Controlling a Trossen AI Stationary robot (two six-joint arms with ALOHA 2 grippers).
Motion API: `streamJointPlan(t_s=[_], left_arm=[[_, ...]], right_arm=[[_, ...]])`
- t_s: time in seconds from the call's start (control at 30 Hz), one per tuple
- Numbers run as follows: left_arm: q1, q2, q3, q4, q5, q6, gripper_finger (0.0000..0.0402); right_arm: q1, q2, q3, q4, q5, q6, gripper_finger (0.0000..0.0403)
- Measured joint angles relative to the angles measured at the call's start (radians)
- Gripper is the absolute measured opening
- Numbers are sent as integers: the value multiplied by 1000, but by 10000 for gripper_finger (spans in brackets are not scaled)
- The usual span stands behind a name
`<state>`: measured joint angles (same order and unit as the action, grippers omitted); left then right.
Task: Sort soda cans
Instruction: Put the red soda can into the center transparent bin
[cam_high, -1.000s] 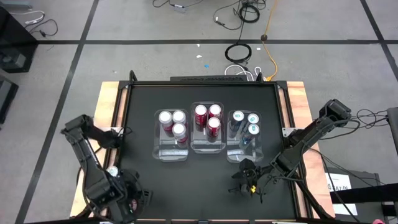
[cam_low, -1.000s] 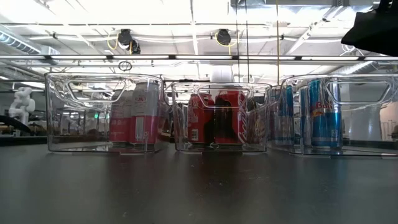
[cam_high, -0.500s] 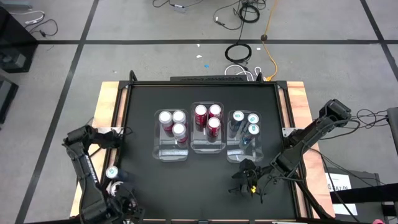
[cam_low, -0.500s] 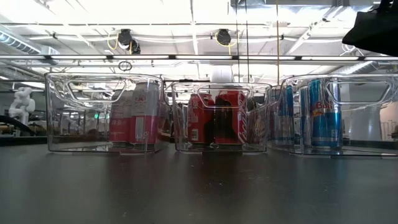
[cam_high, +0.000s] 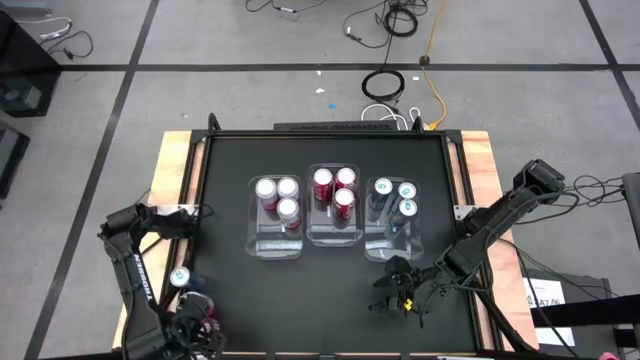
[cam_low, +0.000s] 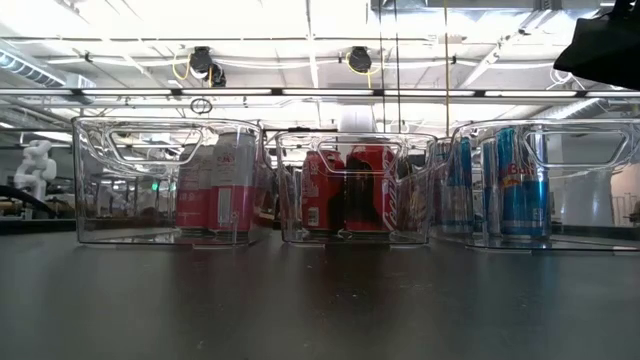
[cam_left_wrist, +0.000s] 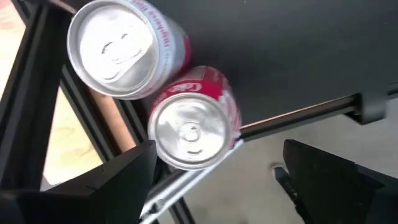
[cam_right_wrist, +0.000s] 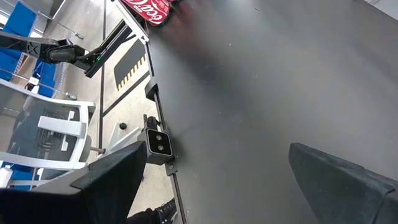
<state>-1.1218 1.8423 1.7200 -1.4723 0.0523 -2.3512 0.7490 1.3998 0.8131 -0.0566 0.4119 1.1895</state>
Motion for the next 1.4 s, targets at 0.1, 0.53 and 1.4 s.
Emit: streamJointPlan(t_s=[0.1,0.53,1.4], left_arm=[[-9,0,-32,17,6,1,359],[-26,0,-136,106,25,11,359],[-24,0,-253,288,-19,29,327]], right_arm=[[0,0,0,0,0,2,384],[0,0,0,1,1,2,384],[-2,0,0,25,6,3,384]])
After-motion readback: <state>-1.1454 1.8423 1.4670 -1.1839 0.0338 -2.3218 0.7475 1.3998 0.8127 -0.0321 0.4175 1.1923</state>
